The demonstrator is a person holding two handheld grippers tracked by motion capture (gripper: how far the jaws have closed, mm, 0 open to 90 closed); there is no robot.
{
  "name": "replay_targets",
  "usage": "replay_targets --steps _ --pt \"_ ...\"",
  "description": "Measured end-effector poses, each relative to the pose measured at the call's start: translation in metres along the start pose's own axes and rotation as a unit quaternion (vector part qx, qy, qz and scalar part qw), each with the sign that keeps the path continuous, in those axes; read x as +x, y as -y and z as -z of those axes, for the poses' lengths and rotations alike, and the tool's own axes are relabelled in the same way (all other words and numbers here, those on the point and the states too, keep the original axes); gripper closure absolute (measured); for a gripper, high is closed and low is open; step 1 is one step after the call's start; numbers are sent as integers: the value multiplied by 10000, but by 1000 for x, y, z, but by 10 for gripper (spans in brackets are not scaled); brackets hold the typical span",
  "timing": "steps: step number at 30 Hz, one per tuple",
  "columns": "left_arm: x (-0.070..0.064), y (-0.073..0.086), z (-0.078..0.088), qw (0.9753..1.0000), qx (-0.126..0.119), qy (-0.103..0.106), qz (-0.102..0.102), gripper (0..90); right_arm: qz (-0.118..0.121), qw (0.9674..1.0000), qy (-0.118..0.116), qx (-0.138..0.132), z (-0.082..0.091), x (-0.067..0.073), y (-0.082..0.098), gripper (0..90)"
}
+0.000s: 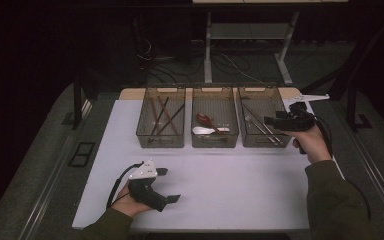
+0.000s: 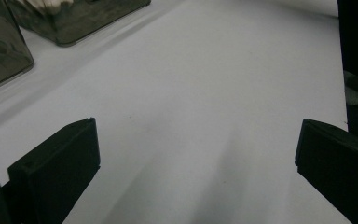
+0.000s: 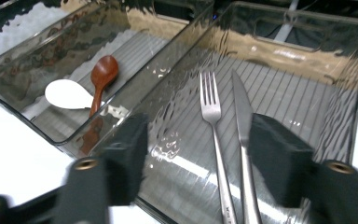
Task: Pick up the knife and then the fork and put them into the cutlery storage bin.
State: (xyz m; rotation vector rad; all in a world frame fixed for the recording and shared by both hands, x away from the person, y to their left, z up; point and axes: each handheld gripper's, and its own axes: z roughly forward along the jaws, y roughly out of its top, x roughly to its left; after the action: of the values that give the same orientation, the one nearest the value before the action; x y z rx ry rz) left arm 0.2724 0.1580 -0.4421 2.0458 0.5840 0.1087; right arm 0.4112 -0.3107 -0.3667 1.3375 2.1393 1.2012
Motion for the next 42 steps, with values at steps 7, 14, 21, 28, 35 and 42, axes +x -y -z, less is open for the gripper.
replay_targets --steps 7,14,21,28,35,42 --pt "1 0 1 10000 -13 -16 12 0 224 9996 -146 -101 13 20 13 223" --pt "1 0 0 10000 -24 -18 28 0 522 9974 -448 -228 25 42 31 188" --pt "1 0 1 10000 -29 -22 40 0 733 9950 -542 -400 35 55 54 187" --pt "2 0 2 10000 -25 -30 43 0 732 9932 -697 -585 44 62 78 187" --pt "2 0 2 10000 -42 -28 53 0 709 9938 -729 -451 42 66 103 187" --pt "4 1 3 9999 -68 -32 76 0 807 9927 -841 -298 44 78 123 181"
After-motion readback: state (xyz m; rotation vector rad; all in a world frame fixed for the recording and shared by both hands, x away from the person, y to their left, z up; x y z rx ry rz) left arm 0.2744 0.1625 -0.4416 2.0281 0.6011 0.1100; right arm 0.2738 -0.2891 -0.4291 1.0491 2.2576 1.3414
